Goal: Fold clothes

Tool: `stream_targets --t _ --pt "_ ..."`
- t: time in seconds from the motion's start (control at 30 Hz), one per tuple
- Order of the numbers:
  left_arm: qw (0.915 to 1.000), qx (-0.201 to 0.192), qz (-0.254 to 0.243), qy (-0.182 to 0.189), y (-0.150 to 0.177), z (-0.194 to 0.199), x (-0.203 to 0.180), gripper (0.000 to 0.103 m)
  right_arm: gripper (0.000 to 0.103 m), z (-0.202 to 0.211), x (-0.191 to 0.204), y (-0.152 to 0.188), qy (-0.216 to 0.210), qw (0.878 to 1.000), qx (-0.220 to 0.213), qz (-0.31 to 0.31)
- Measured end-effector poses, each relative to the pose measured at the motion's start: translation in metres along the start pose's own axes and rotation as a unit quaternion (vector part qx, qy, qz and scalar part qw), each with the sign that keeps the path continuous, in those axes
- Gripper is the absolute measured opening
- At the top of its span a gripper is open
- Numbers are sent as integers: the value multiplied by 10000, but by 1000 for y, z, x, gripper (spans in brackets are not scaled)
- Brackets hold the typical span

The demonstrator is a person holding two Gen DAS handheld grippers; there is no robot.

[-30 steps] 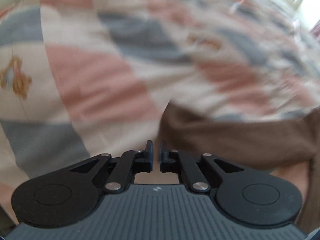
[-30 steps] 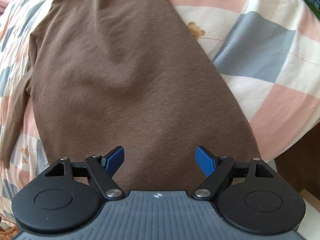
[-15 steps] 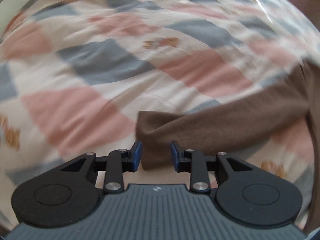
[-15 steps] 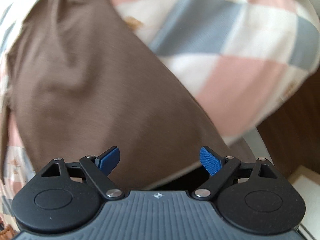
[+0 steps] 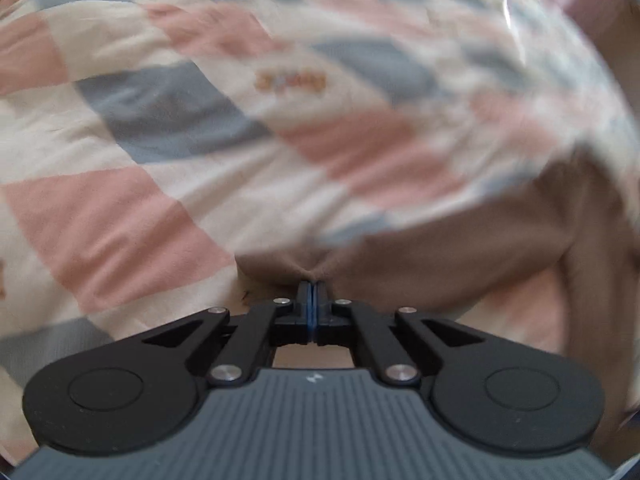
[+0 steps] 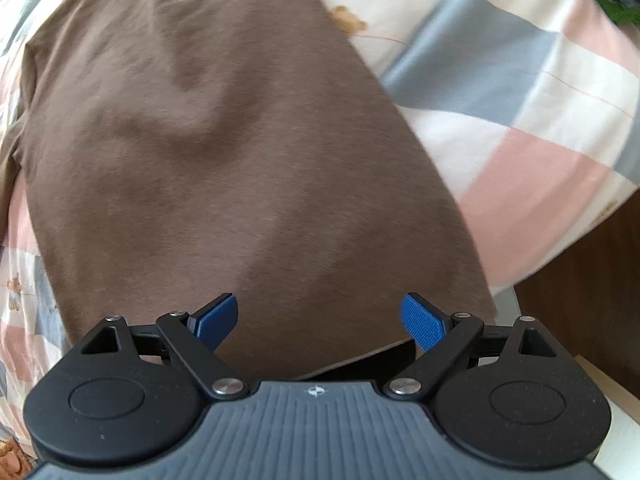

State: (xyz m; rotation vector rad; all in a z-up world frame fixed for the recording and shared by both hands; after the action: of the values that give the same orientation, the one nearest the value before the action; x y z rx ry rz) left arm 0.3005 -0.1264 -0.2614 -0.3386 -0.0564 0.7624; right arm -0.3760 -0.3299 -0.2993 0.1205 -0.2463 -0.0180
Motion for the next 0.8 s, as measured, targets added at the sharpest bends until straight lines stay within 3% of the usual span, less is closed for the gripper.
stream_targets --t 0.07,0.13,0.17,0.27,0.4,0.5,0.63,0.7,0.73,0.77,0.8 --pt "9961 -228 852 50 -21 24 26 0 91 -1 1 -1 -22 10000 15 -45" --pt "9893 -465 1337 -361 -48 26 50 0 91 -5 1 -2 -17 9999 84 -98" --pt "9885 -463 1287 -639 -57 20 56 0 91 -8 3 -3 6 9999 143 -96" --pt "9878 122 1237 -940 -58 -12 69 5 91 -11 9 -10 63 9997 249 25" --pt "9855 607 1536 -391 -13 -43 55 17 92 -7 14 -16 -43 9998 167 72" --pt "9752 713 2094 104 14 -57 47 21 93 -7 11 -18 -25 9998 189 -30" --pt "9644 693 2546 175 22 -75 46 32 93 -13 11 -17 66 9992 395 38" --pt "9571 698 2804 225 25 -87 47 27 94 -14 12 -17 60 9990 443 96" --pt "9513 691 2980 387 27 -90 48 3 94 -14 12 -17 67 9989 456 119" --pt "9482 652 3069 501 28 -91 48 3 95 -14 12 -18 74 9988 461 135" --pt "9539 525 2917 484 26 -83 45 3 95 -14 12 -19 81 9988 466 149"
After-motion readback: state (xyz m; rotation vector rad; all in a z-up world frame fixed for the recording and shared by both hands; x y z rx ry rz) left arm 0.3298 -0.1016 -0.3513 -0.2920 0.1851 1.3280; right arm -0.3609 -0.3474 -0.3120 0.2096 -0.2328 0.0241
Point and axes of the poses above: each gripper's, at about its wrist camera, not at the fingertips, and z roughly against the way its jaws point, x to its left, y to its underside, the point moved 1 cm from there along -z, roughly the way its jaws point, and after that the axes turned 9 degrees about -y, right-handed, at the moved point
